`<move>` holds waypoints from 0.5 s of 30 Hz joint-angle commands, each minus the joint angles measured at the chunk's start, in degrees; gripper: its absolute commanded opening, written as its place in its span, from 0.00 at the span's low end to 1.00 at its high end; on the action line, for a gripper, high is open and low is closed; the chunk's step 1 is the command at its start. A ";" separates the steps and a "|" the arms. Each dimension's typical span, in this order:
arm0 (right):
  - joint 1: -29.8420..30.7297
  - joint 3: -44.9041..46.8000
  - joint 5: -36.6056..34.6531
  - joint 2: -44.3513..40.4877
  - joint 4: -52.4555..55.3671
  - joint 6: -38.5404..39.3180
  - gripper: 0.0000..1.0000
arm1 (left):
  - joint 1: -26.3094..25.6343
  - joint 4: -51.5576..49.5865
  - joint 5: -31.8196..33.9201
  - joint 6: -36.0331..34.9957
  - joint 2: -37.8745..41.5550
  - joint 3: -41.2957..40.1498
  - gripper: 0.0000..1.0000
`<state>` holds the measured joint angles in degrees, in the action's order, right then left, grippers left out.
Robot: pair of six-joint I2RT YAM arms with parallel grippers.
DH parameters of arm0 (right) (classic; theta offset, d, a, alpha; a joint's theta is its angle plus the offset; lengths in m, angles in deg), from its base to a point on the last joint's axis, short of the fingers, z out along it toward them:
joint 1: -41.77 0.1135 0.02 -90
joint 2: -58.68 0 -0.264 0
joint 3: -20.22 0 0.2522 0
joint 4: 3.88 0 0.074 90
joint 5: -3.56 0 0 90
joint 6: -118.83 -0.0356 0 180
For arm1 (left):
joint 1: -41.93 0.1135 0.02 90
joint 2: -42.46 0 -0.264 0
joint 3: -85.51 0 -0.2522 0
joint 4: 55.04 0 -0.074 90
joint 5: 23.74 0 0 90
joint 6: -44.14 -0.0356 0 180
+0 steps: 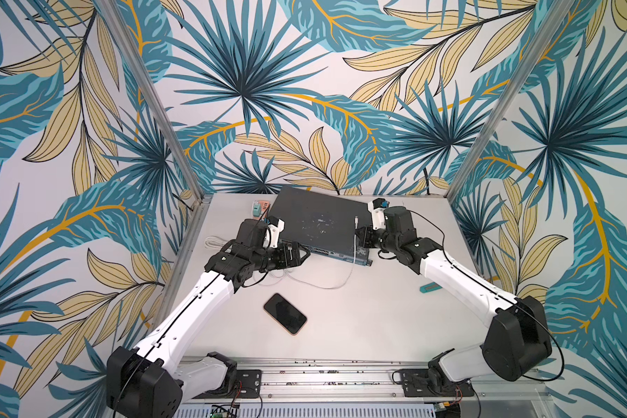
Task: Plug the charging cable into the phone
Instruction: Pick up the charging cable from the center of the board.
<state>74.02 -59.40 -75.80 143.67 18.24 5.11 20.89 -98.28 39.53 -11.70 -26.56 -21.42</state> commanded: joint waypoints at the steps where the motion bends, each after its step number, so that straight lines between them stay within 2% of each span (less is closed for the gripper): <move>1: 0.29 -2.06 6.37 2.16 -1.98 2.73 0.00 | 0.32 6.52 -3.37 3.00 -0.71 2.63 1.00; 15: 0.98 -9.10 16.04 6.84 -0.17 5.73 0.00 | 0.25 14.93 -5.31 8.12 -4.61 5.73 0.99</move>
<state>74.37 -66.97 -63.34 149.40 17.74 9.24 20.94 -87.28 35.25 -4.80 -30.47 -17.66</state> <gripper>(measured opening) 0.062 0.993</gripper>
